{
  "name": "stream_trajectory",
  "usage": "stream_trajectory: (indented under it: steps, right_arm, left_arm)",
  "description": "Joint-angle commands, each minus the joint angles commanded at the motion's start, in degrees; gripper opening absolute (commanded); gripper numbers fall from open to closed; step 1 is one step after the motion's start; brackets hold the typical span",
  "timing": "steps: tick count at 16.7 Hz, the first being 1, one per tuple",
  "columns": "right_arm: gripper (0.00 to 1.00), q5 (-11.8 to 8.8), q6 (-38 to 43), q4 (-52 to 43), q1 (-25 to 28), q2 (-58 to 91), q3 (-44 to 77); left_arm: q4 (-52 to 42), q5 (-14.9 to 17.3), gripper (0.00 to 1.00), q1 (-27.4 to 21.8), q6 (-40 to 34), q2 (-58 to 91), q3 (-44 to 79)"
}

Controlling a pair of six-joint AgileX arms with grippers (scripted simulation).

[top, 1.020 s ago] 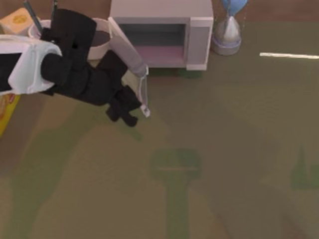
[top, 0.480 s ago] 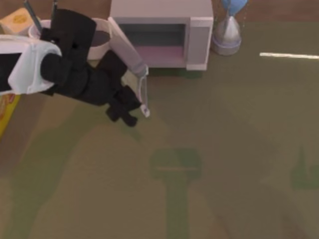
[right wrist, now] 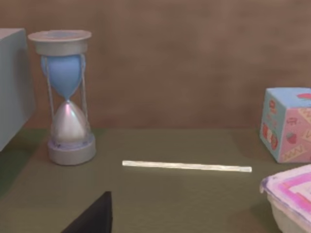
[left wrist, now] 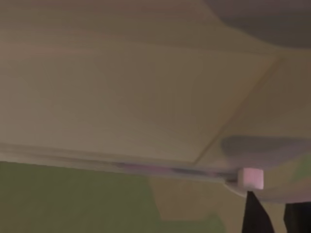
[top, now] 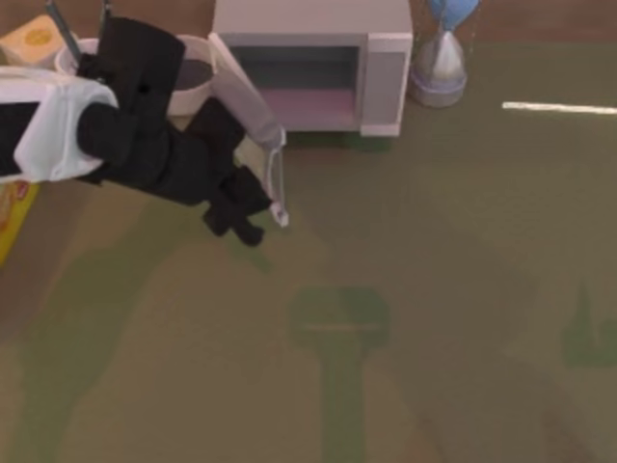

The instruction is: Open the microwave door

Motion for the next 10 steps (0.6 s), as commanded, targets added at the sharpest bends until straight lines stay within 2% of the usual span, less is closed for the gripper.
stream_trajectory:
  steps: [5,10]
  right_arm:
    - [1.0,0.0,0.0,0.0,0.0,0.0,0.0]
    - [1.0,0.0,0.0,0.0,0.0,0.0,0.0]
  left_arm:
    - [-1.61,1.86,0.0,1.67,3.7,-0.06,0.69]
    - [-1.77,1.98,0.0,1.78,3.97,-0.03,0.68]
